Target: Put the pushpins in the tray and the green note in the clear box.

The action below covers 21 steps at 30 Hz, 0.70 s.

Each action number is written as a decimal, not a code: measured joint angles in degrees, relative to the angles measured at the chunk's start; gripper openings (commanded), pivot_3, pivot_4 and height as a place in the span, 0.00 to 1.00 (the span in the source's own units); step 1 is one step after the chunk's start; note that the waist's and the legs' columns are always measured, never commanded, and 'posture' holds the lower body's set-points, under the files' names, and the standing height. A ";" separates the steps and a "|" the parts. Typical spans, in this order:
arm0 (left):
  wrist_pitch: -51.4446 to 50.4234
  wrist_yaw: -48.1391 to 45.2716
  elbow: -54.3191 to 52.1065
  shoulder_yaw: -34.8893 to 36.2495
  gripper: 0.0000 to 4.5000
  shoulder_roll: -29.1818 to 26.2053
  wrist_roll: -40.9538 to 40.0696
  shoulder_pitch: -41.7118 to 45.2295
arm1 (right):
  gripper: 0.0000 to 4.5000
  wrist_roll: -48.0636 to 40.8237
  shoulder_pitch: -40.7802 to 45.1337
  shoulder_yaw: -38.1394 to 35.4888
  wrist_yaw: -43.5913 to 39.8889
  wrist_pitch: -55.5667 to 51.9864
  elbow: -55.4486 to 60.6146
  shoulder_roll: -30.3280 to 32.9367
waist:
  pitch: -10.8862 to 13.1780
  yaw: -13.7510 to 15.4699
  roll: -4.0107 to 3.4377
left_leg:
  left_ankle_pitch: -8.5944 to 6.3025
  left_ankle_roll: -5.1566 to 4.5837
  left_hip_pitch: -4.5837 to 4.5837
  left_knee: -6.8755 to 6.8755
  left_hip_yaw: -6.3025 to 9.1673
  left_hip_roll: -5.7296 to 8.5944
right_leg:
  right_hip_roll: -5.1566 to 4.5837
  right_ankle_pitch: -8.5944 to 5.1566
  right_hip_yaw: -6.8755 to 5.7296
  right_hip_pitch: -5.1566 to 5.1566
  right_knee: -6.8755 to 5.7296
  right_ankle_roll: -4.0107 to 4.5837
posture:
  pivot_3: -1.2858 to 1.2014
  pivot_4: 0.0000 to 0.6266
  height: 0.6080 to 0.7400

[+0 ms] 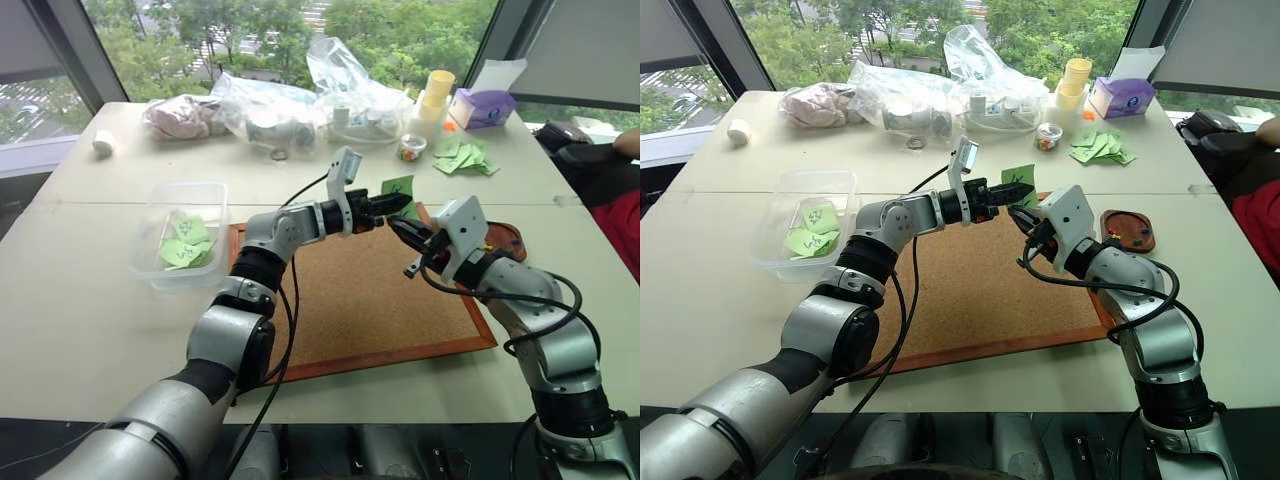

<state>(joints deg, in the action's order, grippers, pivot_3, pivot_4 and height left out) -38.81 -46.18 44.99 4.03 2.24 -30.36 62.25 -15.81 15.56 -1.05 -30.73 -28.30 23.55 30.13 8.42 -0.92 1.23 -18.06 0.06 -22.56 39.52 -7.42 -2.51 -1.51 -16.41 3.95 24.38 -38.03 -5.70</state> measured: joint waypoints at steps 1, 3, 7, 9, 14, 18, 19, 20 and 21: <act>-0.07 -0.55 -0.19 -0.09 0.01 -0.09 0.09 -0.02 | 0.00 0.00 0.00 0.06 0.04 0.00 0.00 0.00 | 0.00 0.00 0.00 | 0.00 0.00 0.00 0.00 0.00 0.00 | 0.00 0.00 0.00 0.00 0.00 0.00 | 0.52 0.24 0.99; 1.15 -2.39 -1.49 -1.51 0.01 -0.63 1.40 -0.63 | 0.00 0.01 0.00 0.32 0.03 0.03 0.00 -0.01 | 0.00 0.00 0.00 | 0.00 0.00 0.00 0.00 0.00 0.00 | 0.00 0.00 0.00 0.00 0.00 0.00 | 0.52 0.24 0.99; 5.38 -3.62 -2.34 -4.83 0.01 -1.79 5.78 -1.54 | 0.00 0.15 -0.05 0.68 0.07 0.32 0.00 -0.38 | 0.00 0.01 0.00 | 0.00 0.00 0.00 0.00 0.00 0.00 | 0.00 0.00 0.00 0.00 0.00 0.00 | 0.52 0.24 0.99; 7.25 -3.81 -2.06 -5.86 0.01 -2.16 7.83 -2.13 | 0.00 0.10 -0.05 0.65 0.53 0.69 0.00 -0.86 | 0.00 0.03 0.00 | 0.00 0.00 0.00 0.00 0.00 -0.01 | 0.00 0.00 0.00 0.00 0.00 0.00 | 0.52 0.24 0.99; 8.58 -3.35 1.26 -6.58 0.01 -2.40 10.45 -2.34 | 0.00 -0.03 -0.05 0.41 2.11 0.75 0.00 -2.11 | 0.00 0.06 0.00 | 0.00 -0.01 -0.02 0.00 0.00 0.00 | -0.01 0.00 0.00 0.00 0.01 0.00 | 0.52 0.24 0.99; 9.66 -3.56 1.90 -6.64 0.01 -2.84 12.05 -2.40 | 0.00 -0.36 -0.05 0.05 2.70 0.69 0.06 -2.44 | 0.00 0.06 0.00 | 0.00 -0.01 -0.04 0.00 0.00 0.00 | 0.00 0.00 0.00 0.03 0.01 0.00 | 0.52 0.24 0.99; 9.78 -3.60 1.93 -6.63 0.01 -2.90 12.33 -2.40 | 0.00 -0.51 -0.06 -0.01 2.80 0.64 0.13 -2.44 | 0.00 0.06 0.00 | 0.00 -0.01 -0.04 0.00 0.00 0.00 | 0.00 0.00 0.00 0.03 0.01 0.00 | 0.52 0.24 0.99; 9.88 -3.74 1.91 -6.65 0.01 -2.93 12.42 -2.41 | 0.00 -0.76 -0.07 -0.07 2.90 0.50 0.29 -2.44 | 0.00 0.06 0.00 | 0.00 -0.01 -0.04 0.00 0.00 0.00 | 0.00 0.00 0.00 0.03 0.01 0.00 | 0.52 0.24 0.99; 10.22 -4.00 1.84 -6.67 0.01 -2.93 12.55 -2.45 | 0.00 -0.95 -0.15 -0.22 3.04 0.30 0.54 -2.45 | 0.00 0.05 0.00 | 0.00 -0.01 -0.04 0.00 0.00 0.00 | 0.00 0.00 0.00 0.03 0.01 0.00 | 0.52 0.24 0.99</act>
<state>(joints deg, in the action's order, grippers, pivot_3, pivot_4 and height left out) -28.59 -50.18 46.83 -2.64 -0.70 -17.81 59.81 -16.76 15.41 -1.27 -27.69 -28.00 24.09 27.69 8.42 -0.87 1.23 -18.06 0.05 -22.60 39.51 -7.42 -2.51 -1.52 -16.41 3.94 24.41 -38.02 -5.70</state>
